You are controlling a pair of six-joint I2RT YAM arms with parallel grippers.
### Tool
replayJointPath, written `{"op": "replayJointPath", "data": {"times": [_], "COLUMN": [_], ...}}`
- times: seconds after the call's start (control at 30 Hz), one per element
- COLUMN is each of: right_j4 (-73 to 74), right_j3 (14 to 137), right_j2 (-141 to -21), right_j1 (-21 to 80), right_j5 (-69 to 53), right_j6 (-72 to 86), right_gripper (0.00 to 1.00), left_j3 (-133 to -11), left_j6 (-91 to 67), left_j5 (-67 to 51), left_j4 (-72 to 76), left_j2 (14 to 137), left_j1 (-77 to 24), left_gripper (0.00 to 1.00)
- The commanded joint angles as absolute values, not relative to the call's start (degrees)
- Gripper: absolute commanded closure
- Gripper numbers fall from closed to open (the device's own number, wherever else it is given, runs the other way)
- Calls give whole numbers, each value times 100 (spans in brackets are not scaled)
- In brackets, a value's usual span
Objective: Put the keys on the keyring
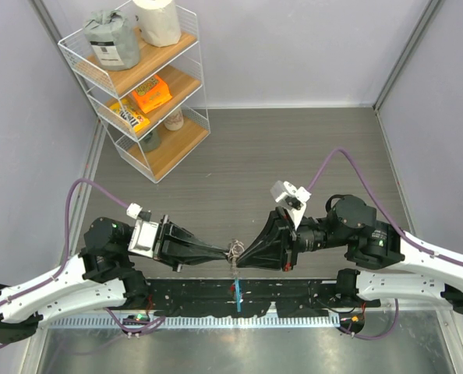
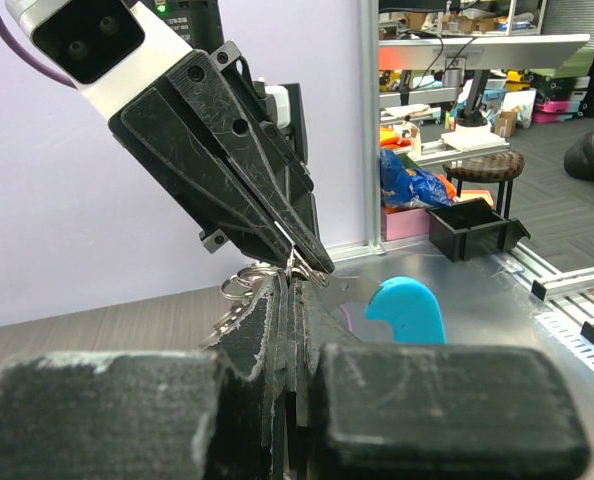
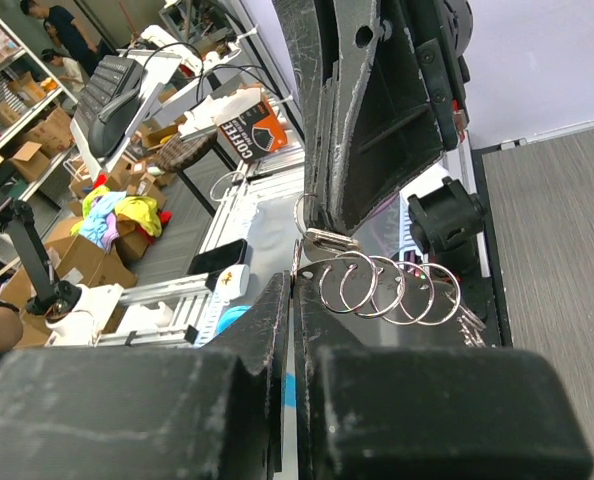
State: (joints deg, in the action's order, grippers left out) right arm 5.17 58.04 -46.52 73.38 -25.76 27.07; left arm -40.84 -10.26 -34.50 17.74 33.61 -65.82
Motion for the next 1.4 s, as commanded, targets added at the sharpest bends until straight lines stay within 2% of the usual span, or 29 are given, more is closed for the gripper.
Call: {"op": "replayJointPath", "data": {"times": [0.0,0.9,1.37], "right_j4": [35,-351,-1449], "right_j3": [5889,5713,5142], "right_j2": [-4553,-4324,-3964], "right_j1": [7330,7286,7286], "right_j5": [-2312,-1785,-1187], "right_j6": [2760,2936,2224], "right_gripper": [94,94,94], "left_j3": [-4104,-4008,-3894], "left_j6": [-1011,-1090,-1169], "left_j5": [-3428,-3638,-3656], "left_j4": [1969,2241,2391], "left_j2": [3340,3252,3428], "left_j1": [-6574,-6583,-6583], "left_gripper": [100,100,100]}}
